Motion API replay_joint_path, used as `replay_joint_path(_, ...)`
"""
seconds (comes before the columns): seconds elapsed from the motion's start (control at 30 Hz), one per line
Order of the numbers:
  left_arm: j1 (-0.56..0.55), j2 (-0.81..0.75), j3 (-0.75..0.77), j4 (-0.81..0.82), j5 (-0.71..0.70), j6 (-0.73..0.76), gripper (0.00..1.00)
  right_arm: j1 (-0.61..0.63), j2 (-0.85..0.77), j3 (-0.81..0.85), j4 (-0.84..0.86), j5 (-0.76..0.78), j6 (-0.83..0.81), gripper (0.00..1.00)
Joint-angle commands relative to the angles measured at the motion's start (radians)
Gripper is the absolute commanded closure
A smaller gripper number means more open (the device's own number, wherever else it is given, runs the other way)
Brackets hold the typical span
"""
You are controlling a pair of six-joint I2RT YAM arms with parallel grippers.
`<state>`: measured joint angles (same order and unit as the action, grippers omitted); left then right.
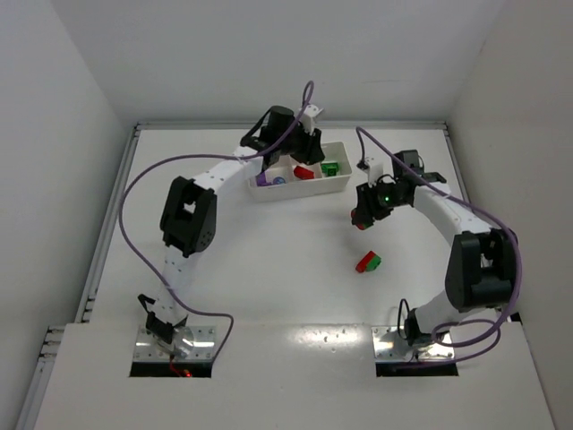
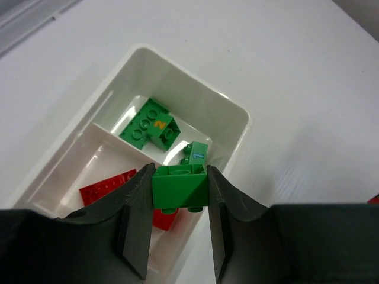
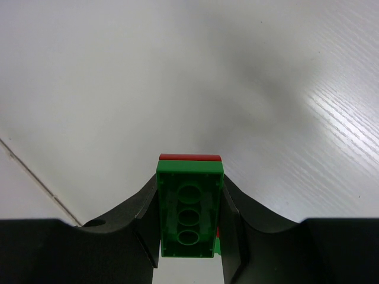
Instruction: Sort the legos into containers by color
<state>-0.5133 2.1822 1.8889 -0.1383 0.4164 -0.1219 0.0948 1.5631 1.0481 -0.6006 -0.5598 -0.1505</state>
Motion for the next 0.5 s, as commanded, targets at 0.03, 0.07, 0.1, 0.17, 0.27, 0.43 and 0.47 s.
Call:
replay_joint_path(0.03,-0.033,0.096,0.137,-0.011,0.048,-0.036,0.92,-0.013,-0.054,-0.011,0.044,0.012,0.025,0.94)
replay_joint_path(0.07,-0.033,0.112,0.154,-0.011,0.062,-0.036,0.91,-0.013,-0.054,-0.011,0.044,0.012,0.025,0.94)
replay_joint_path(0.1,-0.033,0.129,0.182,-0.011,0.062,-0.036,0.91,-0.013,-0.054,-0.011,0.033,0.021,0.025,0.94)
replay_joint_path(0.17,-0.042,0.169,0.202,-0.011,0.071,-0.045,0.90,-0.023,-0.054,-0.011,0.033,0.021,0.025,0.94)
replay_joint_path(0.27,-0.042,0.211,0.226,-0.011,0.093,-0.054,0.81,-0.023,-0.054,-0.011,0.033,0.021,0.025,0.94)
replay_joint_path(0.43,-0.051,0.235,0.248,-0.001,0.064,-0.064,0.25,-0.032,-0.054,-0.011,0.033,0.012,0.034,0.94)
replay_joint_path(0.47,-0.051,0.235,0.248,-0.001,0.053,-0.064,0.09,-0.032,-0.054,-0.011,0.033,0.003,0.034,0.94)
